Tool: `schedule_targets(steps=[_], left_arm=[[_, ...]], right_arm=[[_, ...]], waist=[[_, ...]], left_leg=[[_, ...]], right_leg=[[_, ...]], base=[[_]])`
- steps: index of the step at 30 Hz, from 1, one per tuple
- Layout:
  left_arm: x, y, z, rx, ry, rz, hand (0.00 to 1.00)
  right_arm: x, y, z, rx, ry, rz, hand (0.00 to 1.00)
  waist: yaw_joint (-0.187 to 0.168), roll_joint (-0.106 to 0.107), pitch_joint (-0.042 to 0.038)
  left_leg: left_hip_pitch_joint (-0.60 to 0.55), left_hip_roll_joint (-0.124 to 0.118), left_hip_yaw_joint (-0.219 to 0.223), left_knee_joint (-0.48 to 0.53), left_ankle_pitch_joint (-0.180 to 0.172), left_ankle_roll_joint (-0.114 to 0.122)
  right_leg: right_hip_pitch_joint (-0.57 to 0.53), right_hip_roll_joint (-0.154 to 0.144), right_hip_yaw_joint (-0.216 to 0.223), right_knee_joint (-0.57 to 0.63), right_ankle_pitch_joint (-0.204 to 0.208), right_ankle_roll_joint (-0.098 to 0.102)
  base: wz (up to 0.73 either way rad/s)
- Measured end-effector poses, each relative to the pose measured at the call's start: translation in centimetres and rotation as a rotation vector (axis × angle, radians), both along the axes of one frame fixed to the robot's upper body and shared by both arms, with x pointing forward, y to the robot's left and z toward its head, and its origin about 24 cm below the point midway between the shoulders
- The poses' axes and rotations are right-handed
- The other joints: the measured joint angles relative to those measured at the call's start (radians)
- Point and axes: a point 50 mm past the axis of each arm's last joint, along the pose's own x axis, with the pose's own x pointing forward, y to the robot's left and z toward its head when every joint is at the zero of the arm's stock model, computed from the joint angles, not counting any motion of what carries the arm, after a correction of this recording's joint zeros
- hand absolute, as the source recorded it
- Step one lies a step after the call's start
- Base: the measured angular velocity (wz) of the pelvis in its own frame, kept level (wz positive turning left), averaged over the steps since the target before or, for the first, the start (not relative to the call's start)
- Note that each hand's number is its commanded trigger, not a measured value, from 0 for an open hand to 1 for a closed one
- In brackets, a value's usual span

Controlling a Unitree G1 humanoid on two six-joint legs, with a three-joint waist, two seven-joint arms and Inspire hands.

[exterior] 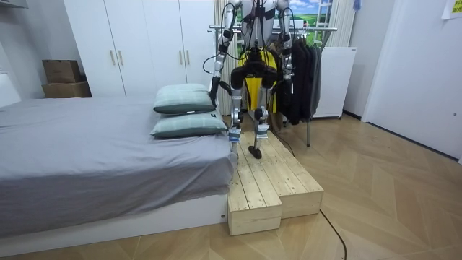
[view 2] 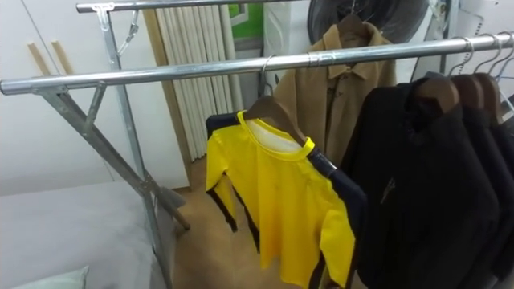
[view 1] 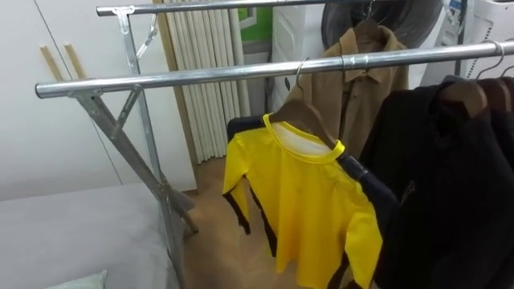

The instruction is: Hang clothes

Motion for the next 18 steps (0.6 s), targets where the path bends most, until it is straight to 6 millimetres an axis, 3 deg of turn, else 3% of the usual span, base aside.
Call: schedule_targets(steps=[3,7,8,10,12,13,14,15,16,18], left_arm=[[1.2,0.0,-0.1,0.005,-0.045,-0.013,0.0],[2.9,-0.1,-0.2,0.011,-0.116,-0.043,0.0],[3.3,-0.3,-0.3,0.005,-0.133,-0.059,0.0],[4.2,-0.5,-0.3,-0.004,-0.158,-0.089,0.0],[5.7,-0.9,-0.3,-0.009,-0.215,-0.116,0.0],[6.1,-0.9,-0.3,-0.01,-0.231,-0.121,0.0],[7.0,-1.0,-0.2,-0.011,-0.259,-0.129,0.0],[7.8,-1.1,-0.2,-0.012,-0.286,-0.134,0.0],[8.0,-1.3,-0.2,-0.013,-0.297,-0.136,0.0],[8.9,-1.4,0.0,-0.013,-0.345,-0.151,0.0]], right_arm=[[1.1,-0.1,0.2,-0.006,-0.031,0.038,0.0],[2.4,-0.7,0.5,-0.022,-0.067,0.064,0.0],[2.8,-1.0,0.7,-0.027,-0.083,0.071,0.0],[3.1,-1.2,0.8,-0.034,-0.102,0.073,0.0],[3.0,-1.7,0.9,-0.048,-0.106,0.058,0.0],[3.0,-1.7,0.9,-0.052,-0.107,0.055,0.0],[3.0,-1.9,1.0,-0.056,-0.111,0.043,0.0],[3.0,-2.0,1.0,-0.063,-0.112,0.04,0.0],[3.0,-2.1,1.0,-0.067,-0.112,0.038,0.0],[2.8,-2.4,1.1,-0.086,-0.103,0.037,0.0]], waist=[[0.02,0.008,-0.0036],[0.042,0.016,0.004],[0.041,0.023,0.0074],[0.035,0.03,0.0057],[0.021,0.028,0.0076],[0.014,0.03,0.0057],[0.008,0.029,0.0044],[0.008,0.024,0.0053],[0.007,0.022,0.0062],[0.009,0.019,0.0063]], left_leg=[[-0.045,-0.003,-0.017,0.028,-0.002,-0.004],[-0.107,-0.005,-0.017,0.061,0.005,-0.013],[-0.123,-0.005,-0.011,0.075,0.007,-0.016],[-0.156,-0.004,0.005,0.085,0.023,-0.019],[-0.208,0.0,0.071,0.095,0.058,-0.02],[-0.217,0.01,0.104,0.096,0.068,-0.016],[-0.233,0.026,0.182,0.123,0.078,-0.018],[-0.236,0.044,0.269,0.161,0.072,-0.014],[-0.235,0.052,0.303,0.18,0.068,-0.011],[-0.222,0.091,0.41,0.266,0.035,-0.004]], right_leg=[[-0.041,-0.011,-0.037,0.026,-0.009,-0.014],[-0.074,-0.029,-0.085,0.032,-0.011,-0.021],[-0.081,-0.039,-0.11,0.033,-0.016,-0.025],[-0.09,-0.061,-0.17,0.033,-0.025,-0.03],[-0.097,-0.109,-0.286,0.031,-0.046,-0.031],[-0.097,-0.122,-0.32,0.033,-0.053,-0.036],[-0.099,-0.146,-0.38,0.041,-0.068,-0.039],[-0.097,-0.171,-0.44,0.054,-0.084,-0.031],[-0.092,-0.182,-0.471,0.058,-0.091,-0.025],[-0.087,-0.23,-0.582,0.108,-0.133,-0.013]], base=[[0.3],[0.45],[0.51],[1.02],[1.62],[1.72],[1.67],[1.64],[1.65],[1.57]])
